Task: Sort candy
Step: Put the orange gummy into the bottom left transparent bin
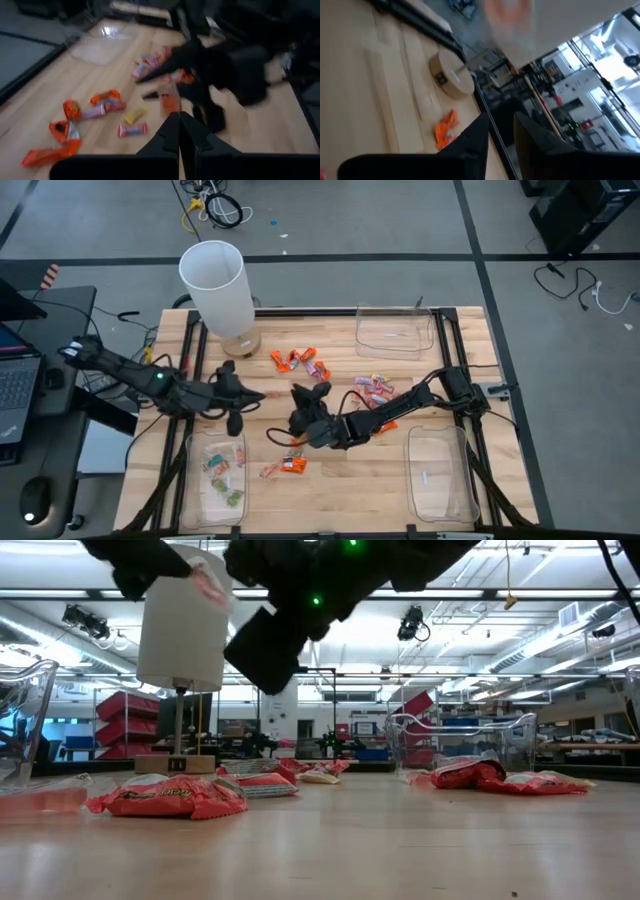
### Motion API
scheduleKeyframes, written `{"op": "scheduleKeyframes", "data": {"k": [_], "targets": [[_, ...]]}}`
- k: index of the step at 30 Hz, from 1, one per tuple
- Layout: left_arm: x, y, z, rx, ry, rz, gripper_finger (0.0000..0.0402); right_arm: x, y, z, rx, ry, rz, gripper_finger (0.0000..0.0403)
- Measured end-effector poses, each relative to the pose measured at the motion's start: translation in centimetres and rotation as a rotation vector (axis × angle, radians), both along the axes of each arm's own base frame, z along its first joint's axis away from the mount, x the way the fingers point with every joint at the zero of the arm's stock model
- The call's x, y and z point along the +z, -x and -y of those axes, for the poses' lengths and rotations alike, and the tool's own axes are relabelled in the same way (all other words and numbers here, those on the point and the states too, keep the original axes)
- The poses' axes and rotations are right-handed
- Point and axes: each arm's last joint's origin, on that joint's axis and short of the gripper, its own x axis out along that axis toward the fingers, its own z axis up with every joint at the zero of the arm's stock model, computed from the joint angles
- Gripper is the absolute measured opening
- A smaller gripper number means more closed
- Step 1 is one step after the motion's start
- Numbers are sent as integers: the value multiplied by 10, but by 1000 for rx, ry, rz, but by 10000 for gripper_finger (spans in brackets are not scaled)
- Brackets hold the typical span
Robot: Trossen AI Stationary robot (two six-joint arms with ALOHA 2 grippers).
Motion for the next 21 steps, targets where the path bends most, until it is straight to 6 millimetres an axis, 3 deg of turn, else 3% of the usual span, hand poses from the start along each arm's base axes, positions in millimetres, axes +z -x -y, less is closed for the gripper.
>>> {"op": "scheduleKeyframes", "data": {"k": [10,21], "targets": [[10,31,31,-326,231,-266,0,-20,8,14,-77,-112,-34,79],[-8,42,67,-404,463,-554,0,-25,7,30,-86,-203,-20,79]]}}
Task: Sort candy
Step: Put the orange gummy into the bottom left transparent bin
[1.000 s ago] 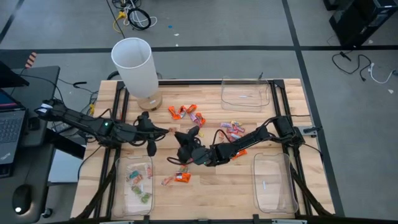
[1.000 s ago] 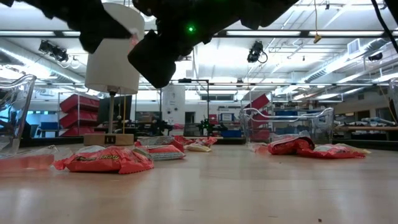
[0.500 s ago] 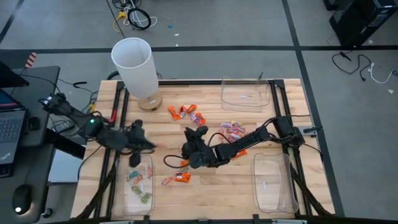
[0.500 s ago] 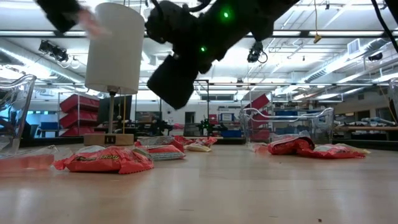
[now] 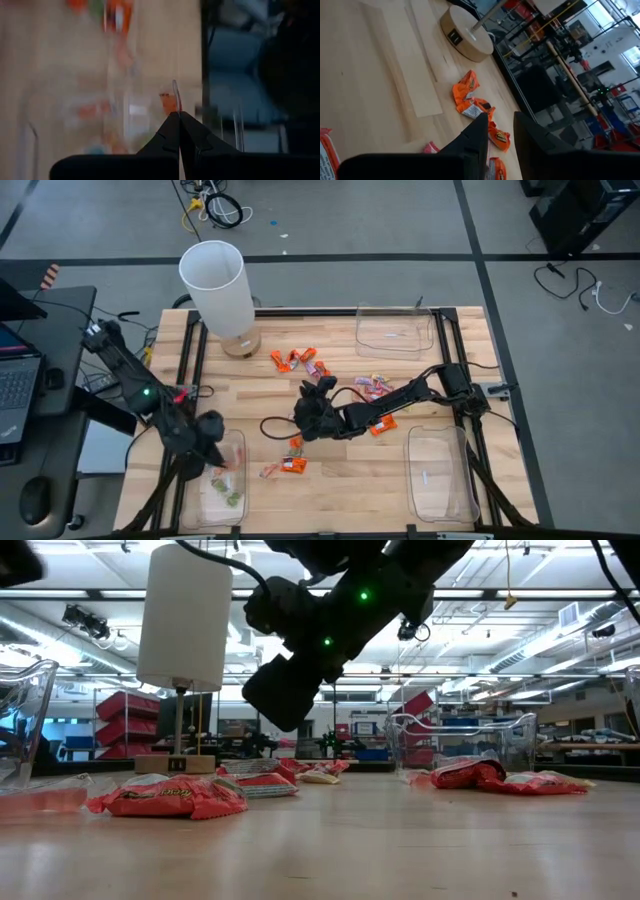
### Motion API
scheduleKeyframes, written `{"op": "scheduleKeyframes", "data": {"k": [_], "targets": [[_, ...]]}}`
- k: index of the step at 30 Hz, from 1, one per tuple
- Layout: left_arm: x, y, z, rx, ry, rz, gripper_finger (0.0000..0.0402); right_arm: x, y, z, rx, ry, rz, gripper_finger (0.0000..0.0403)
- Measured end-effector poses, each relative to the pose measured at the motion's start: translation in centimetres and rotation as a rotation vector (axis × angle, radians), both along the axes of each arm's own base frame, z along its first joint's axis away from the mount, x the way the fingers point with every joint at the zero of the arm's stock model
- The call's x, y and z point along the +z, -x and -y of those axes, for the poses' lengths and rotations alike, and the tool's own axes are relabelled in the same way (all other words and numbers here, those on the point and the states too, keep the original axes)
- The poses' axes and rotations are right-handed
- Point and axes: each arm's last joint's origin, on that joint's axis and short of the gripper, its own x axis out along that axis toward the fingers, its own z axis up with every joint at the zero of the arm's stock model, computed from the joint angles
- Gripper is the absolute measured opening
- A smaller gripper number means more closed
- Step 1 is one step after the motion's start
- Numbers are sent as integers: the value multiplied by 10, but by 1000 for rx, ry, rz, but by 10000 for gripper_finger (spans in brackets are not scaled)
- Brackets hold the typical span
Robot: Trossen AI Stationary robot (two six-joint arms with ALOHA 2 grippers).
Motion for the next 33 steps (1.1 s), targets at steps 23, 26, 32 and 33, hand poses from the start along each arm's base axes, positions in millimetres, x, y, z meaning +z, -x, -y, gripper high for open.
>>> {"op": "scheduleKeyframes", "data": {"k": [23,26,32,33], "targets": [[-50,6,66,-146,-31,-328,0,4,-6,2,63,-80,69,77],[-53,4,69,-144,-38,-333,0,4,-7,2,67,-85,74,77],[-57,2,72,-114,-43,-353,2,4,-7,2,69,-88,81,77],[-58,2,72,-100,-39,-362,4,4,-7,2,72,-91,83,77]]}}
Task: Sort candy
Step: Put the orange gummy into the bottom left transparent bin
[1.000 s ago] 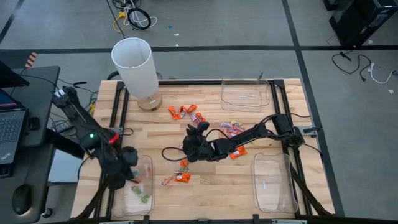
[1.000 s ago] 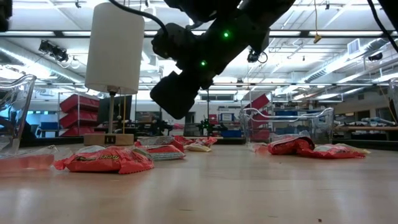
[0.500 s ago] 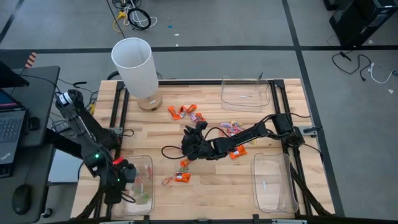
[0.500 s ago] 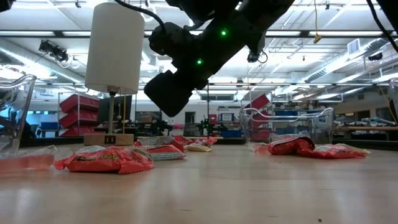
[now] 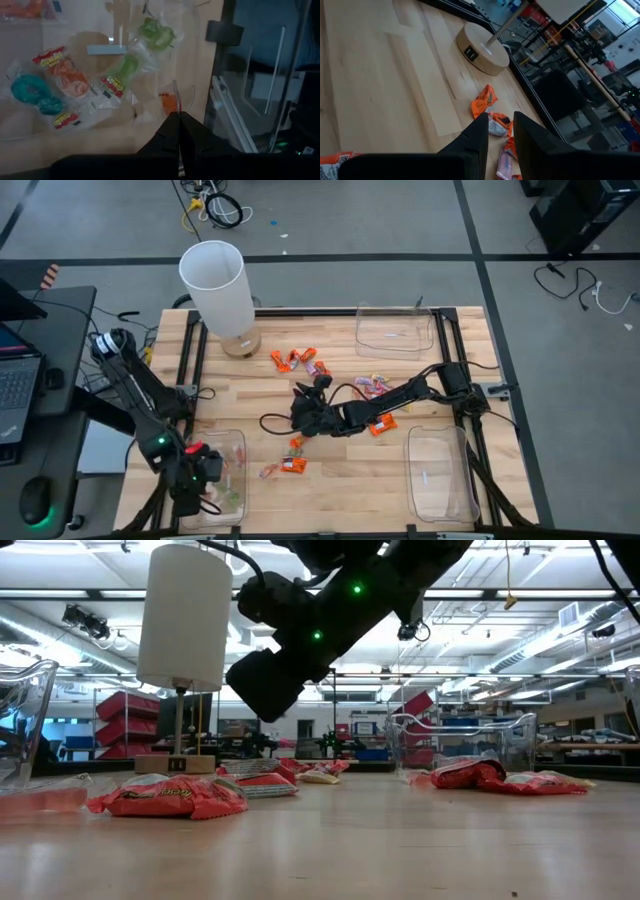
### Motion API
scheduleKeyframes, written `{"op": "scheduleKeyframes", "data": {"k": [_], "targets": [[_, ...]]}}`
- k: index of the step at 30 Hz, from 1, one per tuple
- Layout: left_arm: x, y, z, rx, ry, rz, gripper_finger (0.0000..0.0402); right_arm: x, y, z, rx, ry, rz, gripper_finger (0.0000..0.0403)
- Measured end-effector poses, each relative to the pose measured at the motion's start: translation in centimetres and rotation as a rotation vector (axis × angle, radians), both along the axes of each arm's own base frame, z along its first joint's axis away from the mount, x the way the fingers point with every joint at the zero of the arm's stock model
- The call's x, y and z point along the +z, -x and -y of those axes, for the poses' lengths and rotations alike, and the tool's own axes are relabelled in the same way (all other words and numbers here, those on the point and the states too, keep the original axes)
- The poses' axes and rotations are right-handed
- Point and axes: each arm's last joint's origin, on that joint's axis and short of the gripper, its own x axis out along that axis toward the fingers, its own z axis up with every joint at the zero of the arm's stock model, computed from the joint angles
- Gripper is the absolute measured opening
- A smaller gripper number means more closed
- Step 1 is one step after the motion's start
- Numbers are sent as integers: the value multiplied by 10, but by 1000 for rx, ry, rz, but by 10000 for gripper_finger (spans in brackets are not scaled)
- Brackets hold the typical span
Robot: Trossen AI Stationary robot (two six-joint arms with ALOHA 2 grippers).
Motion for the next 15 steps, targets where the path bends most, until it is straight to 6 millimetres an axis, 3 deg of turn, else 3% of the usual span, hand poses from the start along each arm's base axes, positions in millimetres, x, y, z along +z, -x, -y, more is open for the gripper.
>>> {"op": "scheduleKeyframes", "data": {"k": [15], "targets": [[-1,-1,-1,137,-1,-35,10,1,-1,1,16,-16,9,77]]}}
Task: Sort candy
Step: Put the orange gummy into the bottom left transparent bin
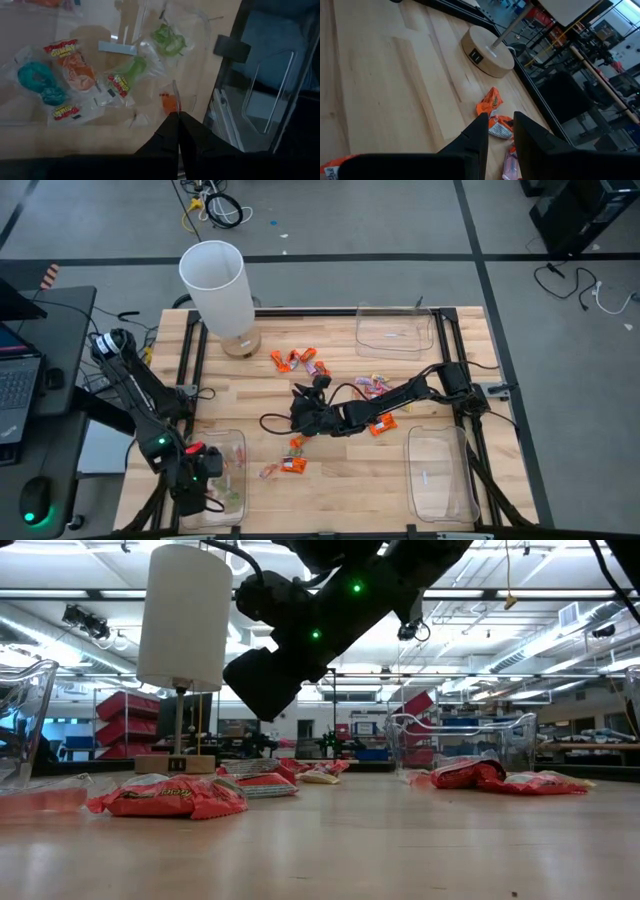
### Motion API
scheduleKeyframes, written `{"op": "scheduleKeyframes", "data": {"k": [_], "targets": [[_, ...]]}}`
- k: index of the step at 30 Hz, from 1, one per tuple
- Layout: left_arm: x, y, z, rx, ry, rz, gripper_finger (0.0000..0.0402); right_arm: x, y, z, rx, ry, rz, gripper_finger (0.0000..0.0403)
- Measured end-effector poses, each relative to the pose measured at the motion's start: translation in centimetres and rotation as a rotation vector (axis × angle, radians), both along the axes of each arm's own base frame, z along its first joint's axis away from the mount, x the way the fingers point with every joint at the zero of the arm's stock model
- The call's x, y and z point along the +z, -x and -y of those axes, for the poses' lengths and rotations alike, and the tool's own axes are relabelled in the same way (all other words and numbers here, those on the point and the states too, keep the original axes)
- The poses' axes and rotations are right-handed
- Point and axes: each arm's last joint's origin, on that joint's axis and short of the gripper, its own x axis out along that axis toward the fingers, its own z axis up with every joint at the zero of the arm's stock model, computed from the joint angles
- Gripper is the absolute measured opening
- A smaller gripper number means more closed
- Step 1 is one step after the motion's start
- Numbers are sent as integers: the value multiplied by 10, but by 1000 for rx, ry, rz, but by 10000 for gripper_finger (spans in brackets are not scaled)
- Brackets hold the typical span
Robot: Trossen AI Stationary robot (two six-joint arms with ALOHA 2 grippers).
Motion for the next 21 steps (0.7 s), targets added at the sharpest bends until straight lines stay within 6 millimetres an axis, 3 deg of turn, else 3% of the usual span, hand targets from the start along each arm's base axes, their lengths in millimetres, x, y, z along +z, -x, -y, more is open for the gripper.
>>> {"op": "scheduleKeyframes", "data": {"k": [11,21], "targets": [[0,0,0,43,11,-18,14,0,0,0,0,0,0,77],[0,0,0,53,-2,-7,67,1,-1,0,15,-14,20,77]]}}
